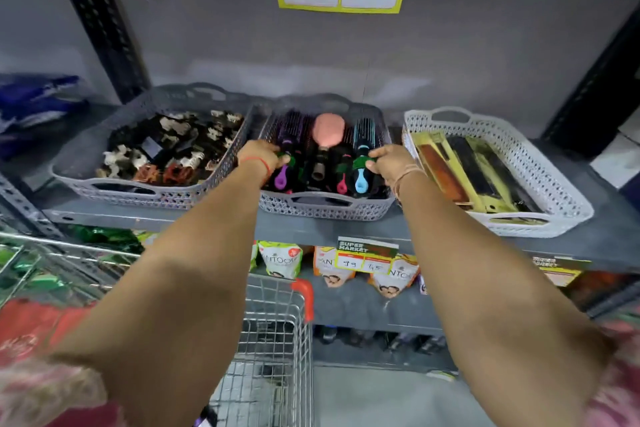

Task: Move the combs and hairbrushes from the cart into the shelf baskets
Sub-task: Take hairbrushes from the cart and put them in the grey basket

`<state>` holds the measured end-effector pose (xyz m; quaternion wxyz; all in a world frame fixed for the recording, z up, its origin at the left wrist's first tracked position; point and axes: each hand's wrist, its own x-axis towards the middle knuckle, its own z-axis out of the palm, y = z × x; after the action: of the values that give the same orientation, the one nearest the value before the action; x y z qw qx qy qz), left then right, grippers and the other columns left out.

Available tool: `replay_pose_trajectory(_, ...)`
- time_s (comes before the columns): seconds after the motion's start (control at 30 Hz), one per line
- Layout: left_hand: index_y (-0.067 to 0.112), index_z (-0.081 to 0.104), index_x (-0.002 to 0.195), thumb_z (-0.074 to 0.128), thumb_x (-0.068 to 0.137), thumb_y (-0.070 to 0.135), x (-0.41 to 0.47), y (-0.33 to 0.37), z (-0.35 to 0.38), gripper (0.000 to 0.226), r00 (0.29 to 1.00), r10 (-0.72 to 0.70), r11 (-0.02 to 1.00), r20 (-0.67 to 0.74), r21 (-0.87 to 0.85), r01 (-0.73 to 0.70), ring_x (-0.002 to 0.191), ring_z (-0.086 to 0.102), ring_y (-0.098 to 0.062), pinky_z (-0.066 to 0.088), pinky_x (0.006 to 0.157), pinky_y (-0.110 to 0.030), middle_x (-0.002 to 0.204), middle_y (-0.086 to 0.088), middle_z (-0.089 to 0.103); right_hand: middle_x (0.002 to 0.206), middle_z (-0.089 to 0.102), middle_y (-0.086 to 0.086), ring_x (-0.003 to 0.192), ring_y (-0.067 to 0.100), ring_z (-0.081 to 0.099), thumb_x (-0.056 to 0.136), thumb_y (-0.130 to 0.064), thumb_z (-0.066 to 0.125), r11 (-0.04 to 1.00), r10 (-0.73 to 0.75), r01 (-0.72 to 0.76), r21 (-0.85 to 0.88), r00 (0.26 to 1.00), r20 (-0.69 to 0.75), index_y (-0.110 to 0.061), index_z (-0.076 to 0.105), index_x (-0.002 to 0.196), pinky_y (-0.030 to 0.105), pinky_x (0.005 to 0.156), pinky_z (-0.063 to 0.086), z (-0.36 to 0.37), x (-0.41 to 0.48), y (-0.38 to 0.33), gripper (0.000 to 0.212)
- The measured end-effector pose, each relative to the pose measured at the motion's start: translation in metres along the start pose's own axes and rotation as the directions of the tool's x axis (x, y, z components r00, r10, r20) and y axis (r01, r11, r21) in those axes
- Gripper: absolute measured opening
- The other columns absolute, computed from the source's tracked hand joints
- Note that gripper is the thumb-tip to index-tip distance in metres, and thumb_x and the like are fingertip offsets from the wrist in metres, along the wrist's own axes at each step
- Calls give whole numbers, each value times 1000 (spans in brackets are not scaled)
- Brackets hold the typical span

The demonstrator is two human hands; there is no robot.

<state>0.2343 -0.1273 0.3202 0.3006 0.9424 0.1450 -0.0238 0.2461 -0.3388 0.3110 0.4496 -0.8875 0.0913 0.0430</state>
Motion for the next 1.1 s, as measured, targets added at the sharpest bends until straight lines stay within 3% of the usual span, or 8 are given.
replay_pose_trajectory(0.1, 1, 56, 128, 62, 84, 36, 2, -2, 13, 57, 1000, 10, 981, -27, 195, -4, 128, 49, -28, 39, 108, -33, 138, -16, 53, 135, 51, 19, 119, 28, 52, 92, -5, 42, 963, 11, -30, -269, 997, -70, 1, 50, 127, 23, 85, 46, 11, -4, 1, 36)
replay_pose_trajectory(0.33, 8, 48, 136, 48, 91, 41, -16, -11, 13, 56, 974, 177, 970, -142, 191, -149, 135, 25, -38, 25, 114, -40, 150, -19, 25, 128, 52, 27, 117, 37, 53, 87, -2, 48, 813, -143, 81, -577, 988, -63, 5, 52, 122, 40, 99, 44, 15, -20, -3, 36)
replay_pose_trajectory(0.53, -5, 65, 102, 44, 93, 38, -48, -64, -85, 48, 808, -86, 893, -582, -404, -196, 103, 62, -36, 45, 87, -35, 106, -28, 68, 128, 58, 15, 118, 28, 54, 85, -22, 58, 839, -492, 476, -265, 870, 5, -7, 56, 121, 32, 100, 41, 33, -53, -83, 39)
replay_pose_trajectory(0.67, -3, 65, 88, 45, 90, 41, -86, -143, -127, 49, 642, -297, 860, -707, -490, -141, 93, 63, -35, 45, 81, -37, 93, -27, 68, 97, 65, 12, 53, 3, 64, 87, -15, 58, 817, -557, 503, 282, 815, 160, -6, 57, 115, 17, 46, 47, 101, -106, -143, 29)
replay_pose_trajectory(0.77, -10, 65, 88, 51, 85, 41, -115, -209, -121, 52, 580, -444, 830, -683, -558, -22, 94, 65, -38, 47, 79, -38, 93, -34, 67, 83, 62, 5, 35, 0, 54, 89, -13, 54, 801, -569, 407, 438, 744, 350, -6, 55, 115, 17, 35, 43, 164, -143, -161, 26)
replay_pose_trajectory(0.87, -5, 67, 82, 51, 75, 48, -142, -261, -91, 56, 644, -526, 782, -556, -614, 108, 86, 68, -38, 52, 78, -42, 87, -34, 68, 80, 61, 4, 42, 5, 57, 90, -16, 54, 854, -520, 351, 384, 597, 611, -17, 50, 105, 19, 38, 42, 227, -164, -149, 15)
replay_pose_trajectory(1.0, 6, 63, 74, 43, 77, 53, -167, -300, -43, 51, 745, -530, 838, -406, -386, 386, 82, 67, -35, 50, 74, -39, 83, -28, 68, 91, 58, 9, 49, 10, 57, 89, -19, 57, 905, -321, 408, 123, 462, 827, -10, 52, 104, 20, 44, 38, 305, -159, -103, 18)
replay_pose_trajectory(1.1, 4, 67, 94, 50, 89, 40, -176, -336, -1, 40, 713, -643, 757, -280, -373, 536, 98, 66, -36, 51, 83, -38, 100, -26, 69, 101, 62, 18, 88, 30, 65, 87, -20, 59, 866, -172, 500, -36, 364, 915, -4, 56, 111, 24, 55, 40, 354, -146, -63, 29)
